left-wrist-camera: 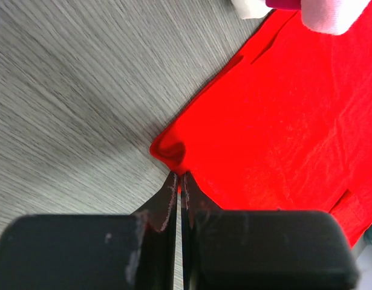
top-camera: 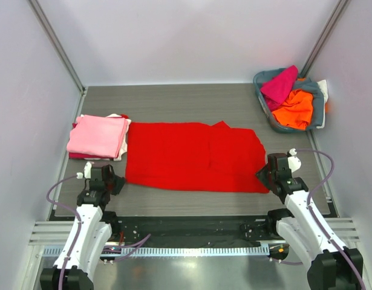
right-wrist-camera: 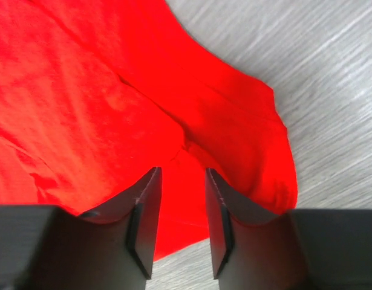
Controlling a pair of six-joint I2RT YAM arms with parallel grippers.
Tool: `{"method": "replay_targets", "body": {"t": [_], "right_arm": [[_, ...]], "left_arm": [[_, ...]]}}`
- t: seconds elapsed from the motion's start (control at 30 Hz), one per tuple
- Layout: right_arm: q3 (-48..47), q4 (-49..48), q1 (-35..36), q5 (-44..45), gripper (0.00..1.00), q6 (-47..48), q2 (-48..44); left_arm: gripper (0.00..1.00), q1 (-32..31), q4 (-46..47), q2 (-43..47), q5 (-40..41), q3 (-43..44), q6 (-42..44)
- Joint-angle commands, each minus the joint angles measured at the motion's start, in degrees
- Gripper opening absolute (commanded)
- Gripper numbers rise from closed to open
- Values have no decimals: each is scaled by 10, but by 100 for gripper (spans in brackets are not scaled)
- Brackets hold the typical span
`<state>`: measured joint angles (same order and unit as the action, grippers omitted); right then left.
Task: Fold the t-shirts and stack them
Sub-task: Flatten the tshirt out
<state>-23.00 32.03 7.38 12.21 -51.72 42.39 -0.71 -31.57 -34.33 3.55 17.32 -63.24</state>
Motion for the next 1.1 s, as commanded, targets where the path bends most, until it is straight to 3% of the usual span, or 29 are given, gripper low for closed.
{"method": "replay_targets", "body": {"t": [0.0, 0.13, 0.27, 0.63, 0.7, 0.87, 1.07], "right_arm": [[-2, 3, -2, -12, 42, -15, 4], [-16, 19, -1, -10, 43, -6, 15], [-34, -34, -1, -27, 40, 46, 45], [-178, -159, -1, -68, 38, 168, 290], [-203, -178, 0, -85, 33, 167, 334], [-271, -180, 16, -86, 1, 160, 424], [-318, -180, 40, -61, 1, 150, 507]], "left_arm": [[0, 4, 13, 1, 9, 1, -6], [0, 4, 15, -7, 17, 6, 0], [0, 4, 11, -1, 21, 10, 8], [0, 4, 19, -7, 29, 10, 28], [0, 4, 26, -13, 29, 9, 28], [0, 4, 37, -16, 30, 14, 34], [0, 4, 40, -32, 45, 30, 54]]}}
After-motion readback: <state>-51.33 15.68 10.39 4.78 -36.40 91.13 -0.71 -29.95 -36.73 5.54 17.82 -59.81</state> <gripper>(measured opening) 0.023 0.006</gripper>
